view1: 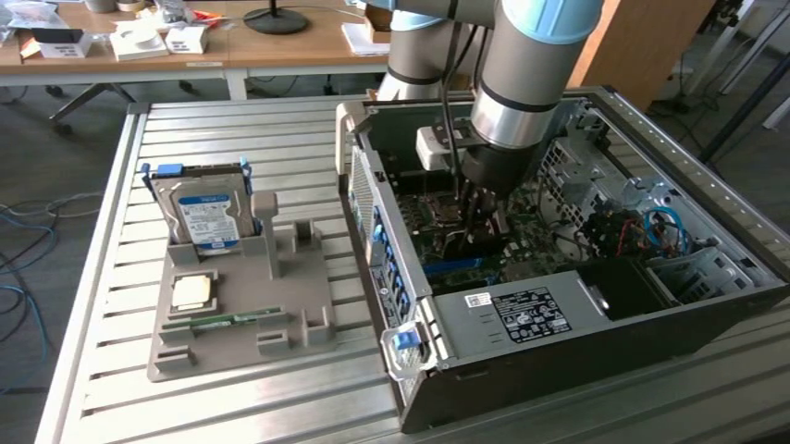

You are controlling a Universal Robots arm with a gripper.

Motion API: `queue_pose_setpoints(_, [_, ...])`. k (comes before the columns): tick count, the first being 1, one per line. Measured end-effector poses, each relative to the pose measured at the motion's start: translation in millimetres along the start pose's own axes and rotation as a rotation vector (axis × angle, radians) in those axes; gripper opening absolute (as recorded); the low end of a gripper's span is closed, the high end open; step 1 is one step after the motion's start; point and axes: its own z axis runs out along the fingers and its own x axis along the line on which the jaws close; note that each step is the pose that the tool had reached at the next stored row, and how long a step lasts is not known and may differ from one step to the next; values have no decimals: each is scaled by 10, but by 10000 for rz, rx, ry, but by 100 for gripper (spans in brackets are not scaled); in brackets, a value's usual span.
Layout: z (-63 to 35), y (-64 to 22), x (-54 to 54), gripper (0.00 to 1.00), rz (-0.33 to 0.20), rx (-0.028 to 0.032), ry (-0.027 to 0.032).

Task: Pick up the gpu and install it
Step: 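Insert the gpu into the slot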

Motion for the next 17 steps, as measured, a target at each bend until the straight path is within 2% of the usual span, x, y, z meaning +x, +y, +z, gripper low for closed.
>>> queue_pose_setpoints(17, [0,-15,8,26,6,0,1])
